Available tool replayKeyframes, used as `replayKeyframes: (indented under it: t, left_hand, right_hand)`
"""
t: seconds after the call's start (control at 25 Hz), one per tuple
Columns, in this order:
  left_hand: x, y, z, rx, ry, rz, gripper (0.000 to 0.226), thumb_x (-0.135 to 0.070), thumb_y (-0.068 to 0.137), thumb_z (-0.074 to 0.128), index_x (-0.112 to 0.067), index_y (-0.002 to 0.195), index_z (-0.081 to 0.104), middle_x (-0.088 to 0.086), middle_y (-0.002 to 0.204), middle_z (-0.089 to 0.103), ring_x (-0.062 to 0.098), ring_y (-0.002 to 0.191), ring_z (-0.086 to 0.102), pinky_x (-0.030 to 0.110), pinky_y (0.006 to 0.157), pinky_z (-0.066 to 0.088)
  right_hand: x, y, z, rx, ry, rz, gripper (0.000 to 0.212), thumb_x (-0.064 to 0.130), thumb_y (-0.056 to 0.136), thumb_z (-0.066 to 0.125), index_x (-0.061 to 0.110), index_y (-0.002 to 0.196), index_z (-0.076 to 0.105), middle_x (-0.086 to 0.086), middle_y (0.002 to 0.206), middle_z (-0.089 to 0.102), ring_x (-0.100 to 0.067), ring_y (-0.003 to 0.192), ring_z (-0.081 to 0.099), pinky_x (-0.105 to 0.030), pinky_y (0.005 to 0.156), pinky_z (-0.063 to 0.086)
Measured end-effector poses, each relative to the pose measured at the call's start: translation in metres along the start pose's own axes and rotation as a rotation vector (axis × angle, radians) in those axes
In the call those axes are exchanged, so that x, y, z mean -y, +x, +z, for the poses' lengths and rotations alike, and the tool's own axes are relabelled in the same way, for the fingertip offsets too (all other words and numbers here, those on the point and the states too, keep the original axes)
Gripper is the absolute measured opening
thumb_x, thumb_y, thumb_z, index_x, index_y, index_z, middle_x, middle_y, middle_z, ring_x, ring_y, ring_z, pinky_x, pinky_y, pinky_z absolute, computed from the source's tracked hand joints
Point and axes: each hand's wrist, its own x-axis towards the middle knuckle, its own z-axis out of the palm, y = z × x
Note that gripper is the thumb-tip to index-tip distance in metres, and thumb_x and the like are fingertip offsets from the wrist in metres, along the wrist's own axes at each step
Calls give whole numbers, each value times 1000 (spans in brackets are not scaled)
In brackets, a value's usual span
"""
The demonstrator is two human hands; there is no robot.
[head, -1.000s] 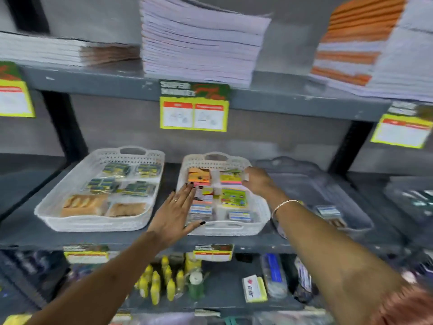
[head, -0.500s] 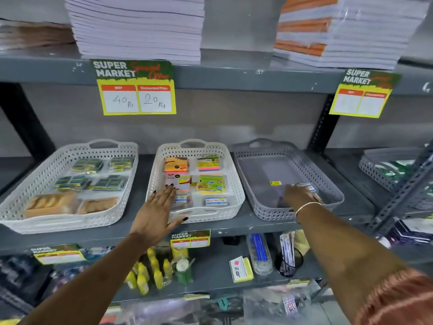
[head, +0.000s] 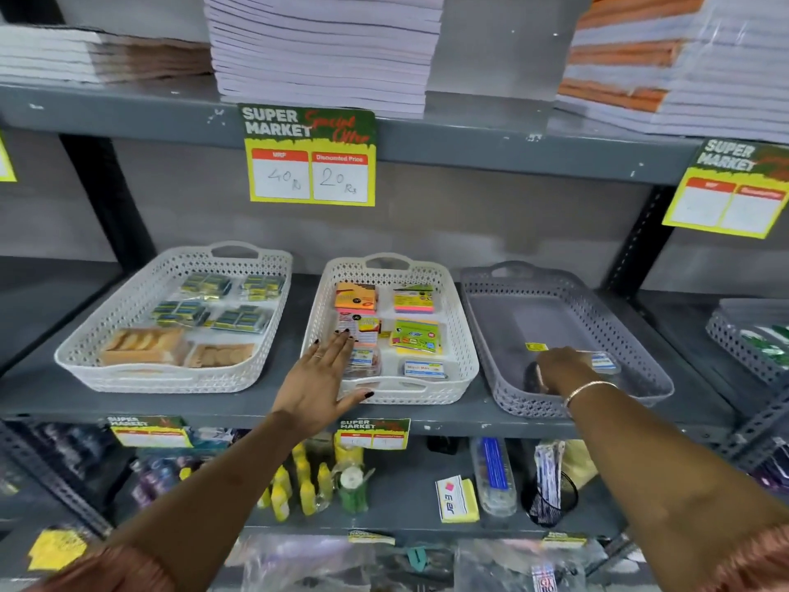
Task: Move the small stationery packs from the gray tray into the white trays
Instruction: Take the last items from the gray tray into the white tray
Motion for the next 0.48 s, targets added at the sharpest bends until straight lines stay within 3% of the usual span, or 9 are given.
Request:
replayKeyframes:
  t: [0.08,0.16,0.24,0.28,0.36,0.48]
  left_hand:
    - [1,-2,-3,28,11,15,103,-76,69,-17,-6,142,4,11,153,6,20,140,2,36,113,2]
    - [10,-6,-11,38,34,11,100,-75,70,-15,-7,142,0,10,153,0,19,139,-7,35,113,-4]
    - [35,-18,-27,7,53,-54,99,-75,75,-8,-4,142,6,12,152,6,21,139,-2,38,115,1]
    - [49,-24,-35,3,48,-94,98,-75,77,-4,-3,142,12,14,151,11,23,139,4,41,115,7]
    - [91,-44,-51,-8,71,-177,97,-74,78,0,-1,141,18,17,149,20,26,138,13,46,112,17]
    - [162,-81,-73,9,103,-287,99,-74,78,0,1,140,20,18,149,21,28,137,16,47,110,18]
  right_hand:
    - [-2,-8,-10,-8,-4,-24,42,25,79,63,15,120,64,-6,126,64,-26,120,59,-33,98,47]
    - [-5,-6,-33,29,67,-87,31,18,72,67,14,102,69,-10,106,70,-25,101,67,-29,82,50]
    - [10,-12,-67,44,137,-173,6,16,70,68,14,75,67,-9,87,69,-22,78,66,-25,69,48]
    - [22,-13,-82,16,184,-210,8,19,73,66,13,67,64,-9,84,69,-21,74,64,-24,67,47]
    - [67,-29,-117,-120,229,-305,17,28,79,61,13,76,67,-13,94,71,-24,84,68,-26,72,48]
    - [164,-69,-157,-361,269,-507,38,37,83,57,12,109,66,-15,119,67,-30,109,64,-29,84,49]
